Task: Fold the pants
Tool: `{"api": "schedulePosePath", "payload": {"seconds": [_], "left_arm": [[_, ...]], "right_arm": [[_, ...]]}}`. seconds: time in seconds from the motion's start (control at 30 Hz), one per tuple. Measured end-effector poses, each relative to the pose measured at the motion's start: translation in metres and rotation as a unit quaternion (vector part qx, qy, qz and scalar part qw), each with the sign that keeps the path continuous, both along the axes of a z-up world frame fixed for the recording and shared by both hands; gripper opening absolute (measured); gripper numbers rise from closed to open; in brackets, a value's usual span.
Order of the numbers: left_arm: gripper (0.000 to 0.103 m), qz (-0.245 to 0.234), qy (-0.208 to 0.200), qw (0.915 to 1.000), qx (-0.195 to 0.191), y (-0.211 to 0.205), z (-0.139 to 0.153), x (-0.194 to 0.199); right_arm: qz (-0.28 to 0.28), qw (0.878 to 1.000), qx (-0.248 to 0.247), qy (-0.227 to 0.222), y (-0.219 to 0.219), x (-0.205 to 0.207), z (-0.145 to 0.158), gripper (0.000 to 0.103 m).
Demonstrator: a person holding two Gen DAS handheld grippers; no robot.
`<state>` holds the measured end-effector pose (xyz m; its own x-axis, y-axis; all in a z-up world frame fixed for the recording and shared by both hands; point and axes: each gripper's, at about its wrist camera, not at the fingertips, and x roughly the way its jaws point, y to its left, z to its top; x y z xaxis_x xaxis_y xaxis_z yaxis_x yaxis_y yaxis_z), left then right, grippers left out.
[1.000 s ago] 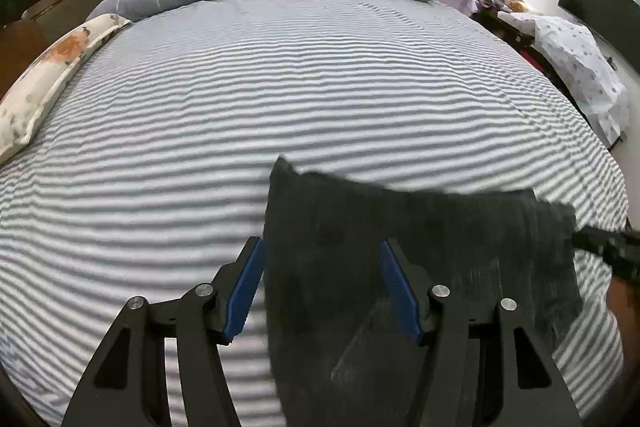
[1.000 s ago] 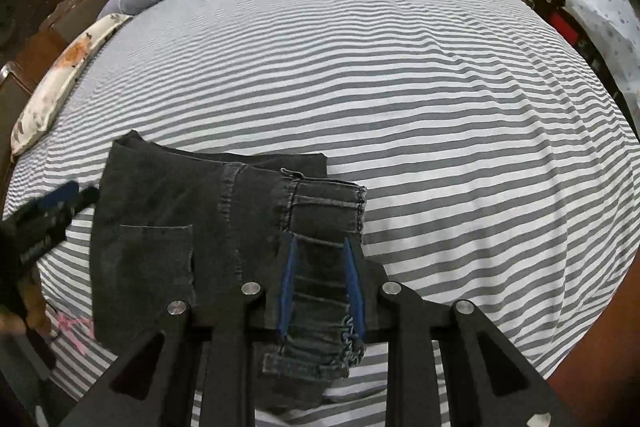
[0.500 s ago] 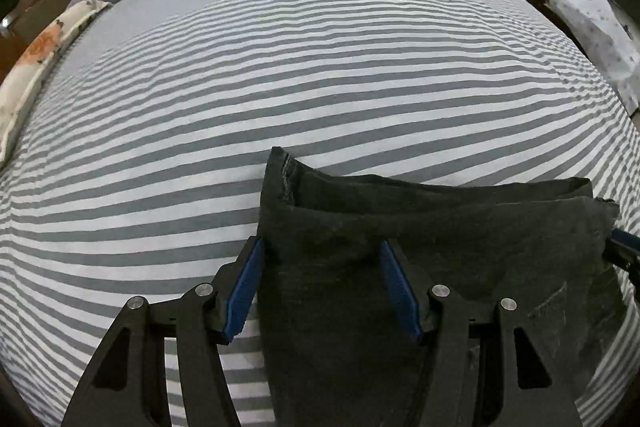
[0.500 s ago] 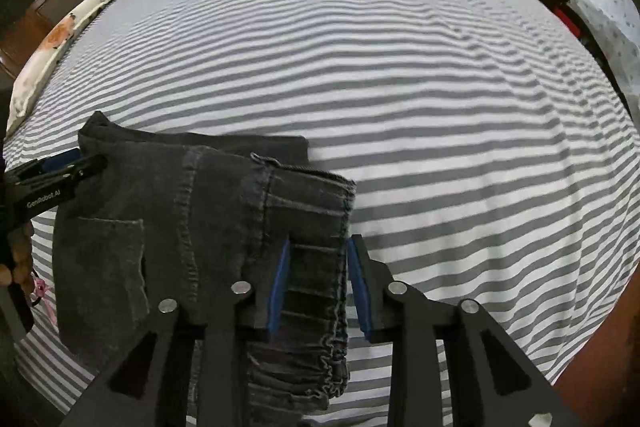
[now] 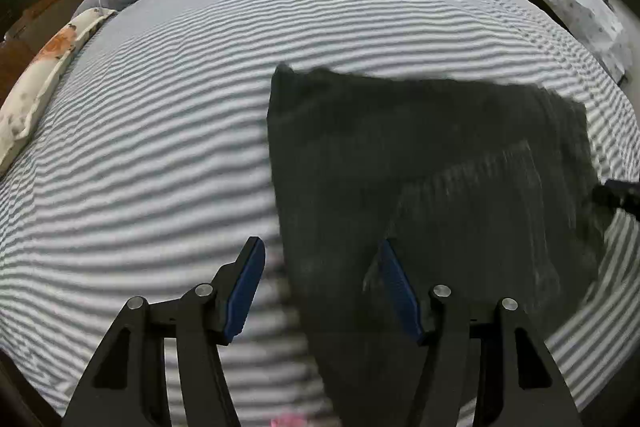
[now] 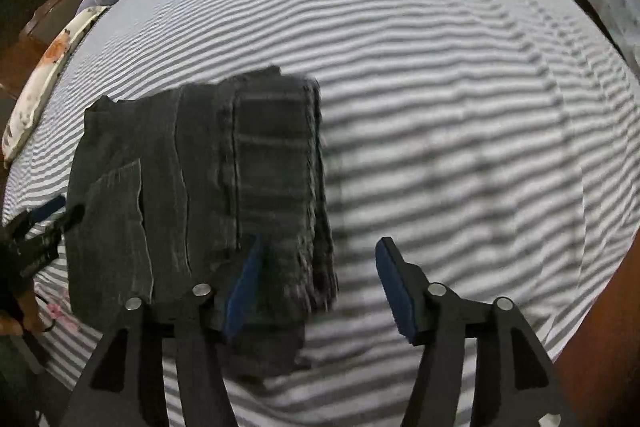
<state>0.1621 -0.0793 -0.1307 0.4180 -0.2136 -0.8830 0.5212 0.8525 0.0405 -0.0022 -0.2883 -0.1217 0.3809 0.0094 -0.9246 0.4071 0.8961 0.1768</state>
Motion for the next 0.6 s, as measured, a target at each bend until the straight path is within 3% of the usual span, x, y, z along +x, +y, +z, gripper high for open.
{"api": "schedulePosePath", "payload": {"seconds": [0.23,0.43,0.6], "left_arm": [[0.061,0.024,0.067,0.9973,-0.019,0.022,-0.012,-0.020],[0.065,0.058,0.136,0.9883,-0.038,0.039,-0.024,-0.029],[0.066,0.077,0.144,0.9857,-0.040,0.048,-0.024,-0.037]], "right_arm": [[-0.005,0.999,0.040,0.000,-0.005,-0.016,-0.002,0.060],[0.000,0.998,0.061,-0.002,-0.005,-0.021,-0.003,0.060],[0.003,0.997,0.078,-0.001,-0.005,-0.026,-0.005,0.060]]}}
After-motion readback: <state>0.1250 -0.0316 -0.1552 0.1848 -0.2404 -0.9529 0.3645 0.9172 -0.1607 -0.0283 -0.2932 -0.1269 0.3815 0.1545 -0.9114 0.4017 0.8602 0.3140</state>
